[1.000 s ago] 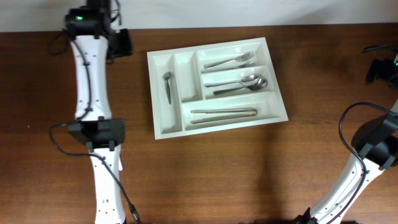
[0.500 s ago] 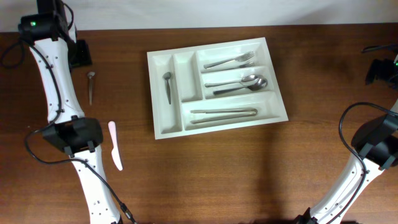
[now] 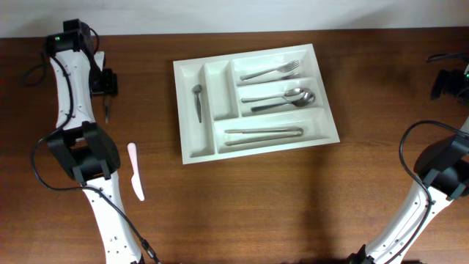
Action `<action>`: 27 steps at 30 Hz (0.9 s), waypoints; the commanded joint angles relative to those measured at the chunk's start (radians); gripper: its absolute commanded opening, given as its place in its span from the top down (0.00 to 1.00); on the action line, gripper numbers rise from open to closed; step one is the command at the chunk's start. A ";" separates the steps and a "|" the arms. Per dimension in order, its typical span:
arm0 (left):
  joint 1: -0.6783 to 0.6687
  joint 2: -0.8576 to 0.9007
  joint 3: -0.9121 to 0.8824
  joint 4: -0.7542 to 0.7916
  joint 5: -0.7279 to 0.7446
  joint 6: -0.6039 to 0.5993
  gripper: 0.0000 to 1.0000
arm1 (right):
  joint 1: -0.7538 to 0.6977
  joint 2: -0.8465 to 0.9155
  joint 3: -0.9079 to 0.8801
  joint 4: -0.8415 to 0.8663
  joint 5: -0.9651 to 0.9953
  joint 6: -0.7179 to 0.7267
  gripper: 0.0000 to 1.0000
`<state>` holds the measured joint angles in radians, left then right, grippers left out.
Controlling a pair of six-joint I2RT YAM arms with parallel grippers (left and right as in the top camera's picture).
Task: Pack container
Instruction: 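Lower the left gripper and close it on the spoon handle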
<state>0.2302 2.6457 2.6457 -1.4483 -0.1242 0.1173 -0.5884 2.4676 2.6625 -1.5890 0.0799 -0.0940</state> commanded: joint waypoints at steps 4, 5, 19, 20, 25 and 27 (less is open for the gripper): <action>0.002 -0.007 -0.090 0.079 -0.008 0.039 0.28 | -0.001 -0.004 -0.007 0.001 -0.005 -0.006 0.01; 0.002 -0.007 -0.103 0.088 -0.008 0.038 0.28 | -0.001 -0.004 -0.007 0.001 -0.005 -0.006 0.01; 0.002 -0.007 -0.224 0.154 -0.004 0.034 0.28 | -0.001 -0.004 -0.007 0.001 -0.005 -0.006 0.01; 0.002 -0.007 -0.224 0.158 -0.003 0.034 0.28 | -0.001 -0.004 -0.007 0.001 -0.005 -0.006 0.01; 0.002 -0.007 -0.224 0.195 0.038 0.033 0.28 | -0.001 -0.004 -0.007 0.001 -0.005 -0.006 0.02; 0.002 -0.007 -0.224 0.212 0.059 0.033 0.28 | -0.001 -0.004 -0.007 0.001 -0.005 -0.006 0.01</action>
<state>0.2306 2.6442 2.4435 -1.2579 -0.1078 0.1364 -0.5884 2.4676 2.6625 -1.5887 0.0799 -0.0948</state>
